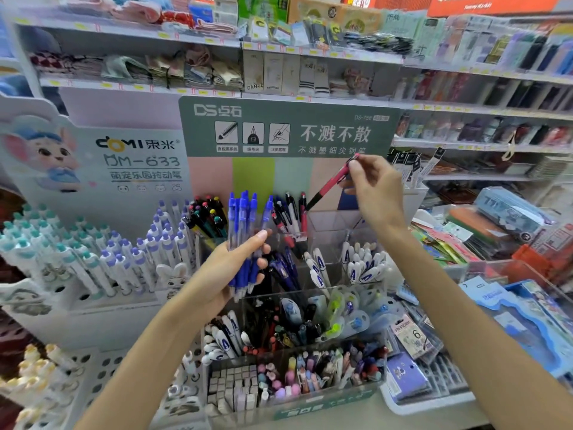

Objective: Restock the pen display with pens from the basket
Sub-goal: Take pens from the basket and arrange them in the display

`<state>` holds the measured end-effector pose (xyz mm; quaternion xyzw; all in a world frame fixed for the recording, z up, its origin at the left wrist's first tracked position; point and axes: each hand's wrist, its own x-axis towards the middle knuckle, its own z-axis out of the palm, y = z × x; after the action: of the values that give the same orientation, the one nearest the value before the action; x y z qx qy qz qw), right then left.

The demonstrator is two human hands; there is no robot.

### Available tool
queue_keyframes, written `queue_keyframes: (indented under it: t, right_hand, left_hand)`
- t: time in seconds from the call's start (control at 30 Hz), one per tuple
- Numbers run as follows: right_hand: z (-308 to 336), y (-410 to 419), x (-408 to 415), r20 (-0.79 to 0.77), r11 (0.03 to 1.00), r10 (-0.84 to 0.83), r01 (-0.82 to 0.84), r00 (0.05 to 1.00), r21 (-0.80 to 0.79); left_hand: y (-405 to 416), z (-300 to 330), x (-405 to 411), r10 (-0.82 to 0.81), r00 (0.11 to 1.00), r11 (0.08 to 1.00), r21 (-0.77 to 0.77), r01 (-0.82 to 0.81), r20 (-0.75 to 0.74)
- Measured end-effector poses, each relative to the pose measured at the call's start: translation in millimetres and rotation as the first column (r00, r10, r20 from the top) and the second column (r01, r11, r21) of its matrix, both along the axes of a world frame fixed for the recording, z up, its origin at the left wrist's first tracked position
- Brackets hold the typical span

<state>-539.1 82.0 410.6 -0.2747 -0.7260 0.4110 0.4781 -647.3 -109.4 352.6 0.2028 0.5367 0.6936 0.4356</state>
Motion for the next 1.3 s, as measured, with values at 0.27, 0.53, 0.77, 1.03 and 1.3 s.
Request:
queue_keyframes:
  t: [0.27, 0.53, 0.77, 1.03, 1.3]
  right_hand:
    - [-32.8, -17.9, -35.7, 0.389, 0.983, 0.085, -0.142, 0.917, 0.120]
    - [-28.1, -26.3, -50.2, 0.437, 0.962, -0.026, -0.097, 0.899, 0.257]
    - [-21.3, -18.2, -46.2, 0.502, 0.979, 0.157, -0.202, 0.850, 0.037]
    - [-19.1, -8.5, 2.0, 0.355, 0.959, 0.276, -0.230, 0.893, -0.169]
    - [-16.5, 9.2, 63.3, 0.255, 0.865, 0.384, -0.249, 0.887, -0.435]
  left_hand:
    - [-8.5, 4.7, -12.7, 0.022, 0.999, 0.998, 0.050, -0.024, 0.040]
    - [-9.4, 2.2, -12.9, 0.016, 0.999, 1.000, 0.013, -0.017, 0.036]
    - [0.9, 6.2, -5.2, -0.039, 0.998, 0.999, 0.023, 0.038, 0.045]
    - [31.4, 7.7, 15.1, -0.125, 0.990, 0.992, 0.039, 0.122, 0.066]
    - [77.4, -6.2, 64.1, -0.273, 0.961, 0.961, -0.039, 0.272, -0.029]
